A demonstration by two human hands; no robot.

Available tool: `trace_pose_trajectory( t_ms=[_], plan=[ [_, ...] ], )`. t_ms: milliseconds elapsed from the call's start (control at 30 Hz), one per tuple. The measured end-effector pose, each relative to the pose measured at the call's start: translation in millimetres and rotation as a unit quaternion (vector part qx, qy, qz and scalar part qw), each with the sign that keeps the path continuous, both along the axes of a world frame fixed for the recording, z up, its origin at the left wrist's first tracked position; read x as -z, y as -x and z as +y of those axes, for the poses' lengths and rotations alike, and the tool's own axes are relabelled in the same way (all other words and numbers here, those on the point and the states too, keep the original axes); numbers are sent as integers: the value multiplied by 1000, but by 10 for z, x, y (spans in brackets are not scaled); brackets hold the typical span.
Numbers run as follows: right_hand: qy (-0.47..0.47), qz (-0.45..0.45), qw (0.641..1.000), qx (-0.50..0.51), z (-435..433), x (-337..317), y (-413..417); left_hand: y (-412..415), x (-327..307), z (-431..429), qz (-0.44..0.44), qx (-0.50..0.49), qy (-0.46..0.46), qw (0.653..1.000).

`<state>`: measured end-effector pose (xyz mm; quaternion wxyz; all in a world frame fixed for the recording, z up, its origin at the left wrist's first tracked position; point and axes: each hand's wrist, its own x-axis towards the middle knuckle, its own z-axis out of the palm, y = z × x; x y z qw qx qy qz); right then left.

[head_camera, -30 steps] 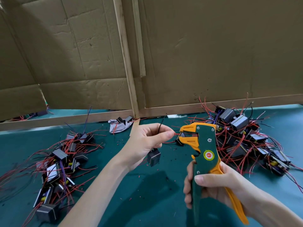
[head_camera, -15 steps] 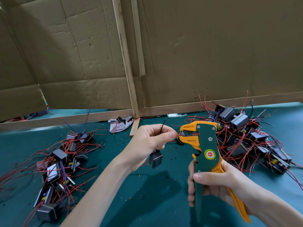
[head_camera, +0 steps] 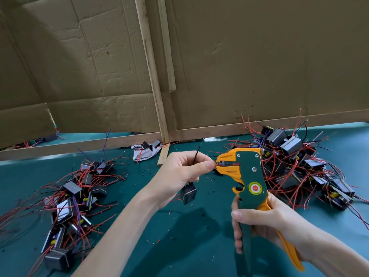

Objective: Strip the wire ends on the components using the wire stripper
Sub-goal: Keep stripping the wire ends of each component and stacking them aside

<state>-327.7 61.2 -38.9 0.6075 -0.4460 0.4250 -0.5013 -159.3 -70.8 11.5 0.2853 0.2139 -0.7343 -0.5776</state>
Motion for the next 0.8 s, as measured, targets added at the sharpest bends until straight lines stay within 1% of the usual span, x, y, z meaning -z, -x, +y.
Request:
trace_pose_trajectory(
  t_ms=[167,200,300,333,367,467,500,567,633,700,733,800],
  plan=[
    [-34,0,997,68,29,7,-117,-4,37,-20,-4,1,10,1000],
    [-33,0,996,85,30,15,-147,0,51,-25,9,9,-6,1000],
    [-12,17,990,139,-1,92,-167,27,119,-44,60,46,-97,992],
    [-8,12,990,140,-10,110,-154,40,141,-38,64,49,-104,991],
    [-2,-7,992,125,-21,119,-143,57,163,-36,65,49,-97,992],
    [37,-114,992,44,-75,85,-81,84,197,-52,87,32,-70,993],
    [45,-129,990,30,-96,76,-62,70,188,-71,85,20,-61,994],
    [60,-125,990,17,-116,85,-27,25,168,-118,52,-11,-25,998],
    [54,-124,991,23,-120,101,4,-5,154,-140,-19,-33,26,999],
    [35,-125,991,28,-125,93,-3,2,155,-130,-81,-57,86,991],
    [27,-124,991,31,-125,86,-12,13,155,-118,-83,-72,112,988],
    [15,-119,992,36,-125,77,-28,28,129,-84,-36,-91,130,987]
  ],
)
